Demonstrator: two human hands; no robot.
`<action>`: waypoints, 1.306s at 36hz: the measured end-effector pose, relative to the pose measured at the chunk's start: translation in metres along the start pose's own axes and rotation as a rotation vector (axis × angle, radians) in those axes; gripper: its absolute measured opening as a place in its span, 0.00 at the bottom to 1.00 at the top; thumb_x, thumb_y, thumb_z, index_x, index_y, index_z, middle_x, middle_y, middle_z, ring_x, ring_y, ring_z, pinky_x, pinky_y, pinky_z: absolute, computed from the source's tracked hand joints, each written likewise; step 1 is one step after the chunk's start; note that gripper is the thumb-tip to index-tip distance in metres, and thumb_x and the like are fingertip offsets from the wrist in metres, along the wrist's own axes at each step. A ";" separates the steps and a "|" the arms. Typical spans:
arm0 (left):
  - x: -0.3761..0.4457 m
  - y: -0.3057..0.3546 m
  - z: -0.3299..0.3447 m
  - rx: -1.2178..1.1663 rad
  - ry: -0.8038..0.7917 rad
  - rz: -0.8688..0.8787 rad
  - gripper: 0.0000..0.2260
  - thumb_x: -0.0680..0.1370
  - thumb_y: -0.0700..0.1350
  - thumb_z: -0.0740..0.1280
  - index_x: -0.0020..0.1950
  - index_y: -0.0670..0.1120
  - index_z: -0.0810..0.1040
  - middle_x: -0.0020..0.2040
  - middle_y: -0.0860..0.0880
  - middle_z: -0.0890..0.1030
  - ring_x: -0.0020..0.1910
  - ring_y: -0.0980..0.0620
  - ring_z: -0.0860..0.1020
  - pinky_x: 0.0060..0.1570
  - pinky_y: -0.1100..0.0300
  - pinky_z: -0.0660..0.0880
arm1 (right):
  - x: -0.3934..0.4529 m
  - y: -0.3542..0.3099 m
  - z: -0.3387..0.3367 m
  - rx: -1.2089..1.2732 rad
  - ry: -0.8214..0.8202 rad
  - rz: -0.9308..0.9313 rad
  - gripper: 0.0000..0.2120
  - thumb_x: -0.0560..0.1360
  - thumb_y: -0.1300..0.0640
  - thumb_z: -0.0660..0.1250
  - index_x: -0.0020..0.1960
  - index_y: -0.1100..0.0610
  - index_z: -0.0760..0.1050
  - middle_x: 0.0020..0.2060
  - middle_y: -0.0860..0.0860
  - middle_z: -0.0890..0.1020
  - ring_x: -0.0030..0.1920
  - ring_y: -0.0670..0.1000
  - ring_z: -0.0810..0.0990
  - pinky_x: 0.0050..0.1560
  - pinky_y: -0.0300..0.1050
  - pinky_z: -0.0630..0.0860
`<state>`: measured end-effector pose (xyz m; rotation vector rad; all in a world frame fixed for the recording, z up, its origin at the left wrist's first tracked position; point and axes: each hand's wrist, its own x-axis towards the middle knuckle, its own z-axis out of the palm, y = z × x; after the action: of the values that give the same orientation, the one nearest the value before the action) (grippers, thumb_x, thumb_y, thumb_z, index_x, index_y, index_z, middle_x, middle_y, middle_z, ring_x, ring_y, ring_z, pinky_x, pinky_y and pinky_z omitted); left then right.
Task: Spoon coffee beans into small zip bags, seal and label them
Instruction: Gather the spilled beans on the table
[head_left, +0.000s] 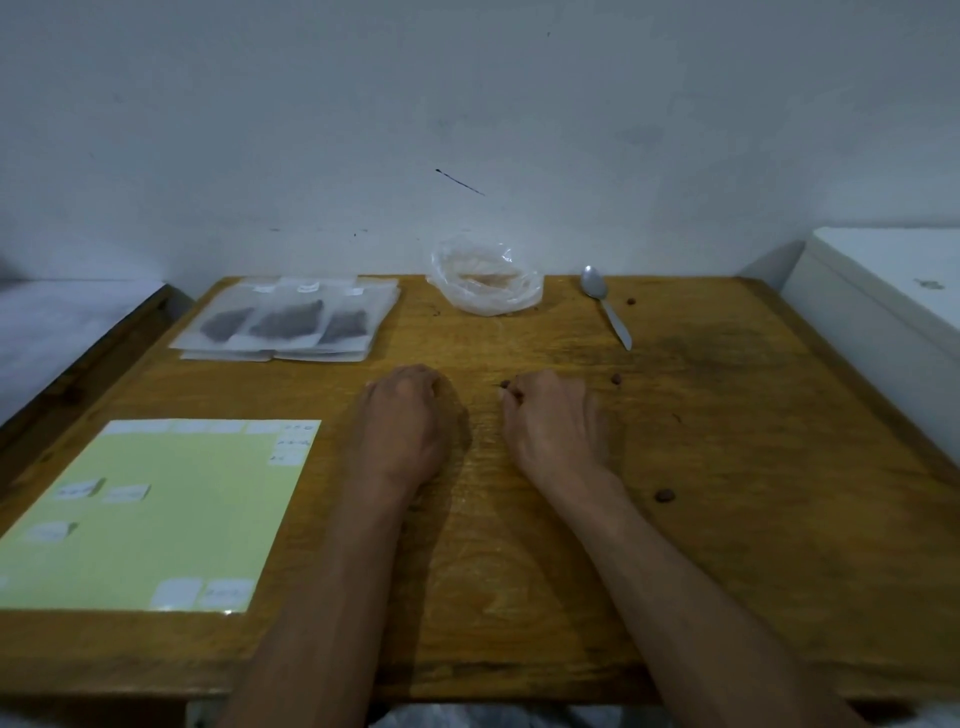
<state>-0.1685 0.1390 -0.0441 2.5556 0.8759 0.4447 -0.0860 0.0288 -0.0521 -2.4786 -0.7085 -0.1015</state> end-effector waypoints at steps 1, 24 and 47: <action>0.000 0.000 0.001 0.004 0.004 0.003 0.16 0.80 0.41 0.61 0.68 0.44 0.75 0.67 0.45 0.77 0.67 0.47 0.73 0.69 0.46 0.68 | 0.000 0.000 0.000 -0.005 0.006 -0.003 0.13 0.81 0.50 0.62 0.46 0.54 0.82 0.42 0.53 0.83 0.43 0.56 0.82 0.42 0.49 0.79; -0.003 -0.003 -0.001 -0.004 0.041 0.034 0.13 0.80 0.38 0.60 0.61 0.43 0.79 0.61 0.45 0.80 0.62 0.46 0.75 0.65 0.49 0.70 | 0.015 0.002 -0.030 0.584 -0.140 0.179 0.11 0.80 0.53 0.65 0.42 0.55 0.82 0.30 0.46 0.77 0.32 0.44 0.74 0.34 0.41 0.68; 0.003 -0.008 0.007 -0.014 0.063 0.009 0.13 0.79 0.37 0.60 0.60 0.45 0.80 0.61 0.46 0.81 0.61 0.46 0.76 0.68 0.46 0.69 | 0.049 0.021 -0.041 1.367 -0.282 0.545 0.04 0.72 0.60 0.57 0.39 0.56 0.68 0.29 0.51 0.71 0.25 0.47 0.63 0.21 0.38 0.56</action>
<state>-0.1678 0.1450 -0.0534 2.5465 0.8807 0.5353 -0.0297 0.0148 -0.0169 -1.2528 -0.0517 0.7062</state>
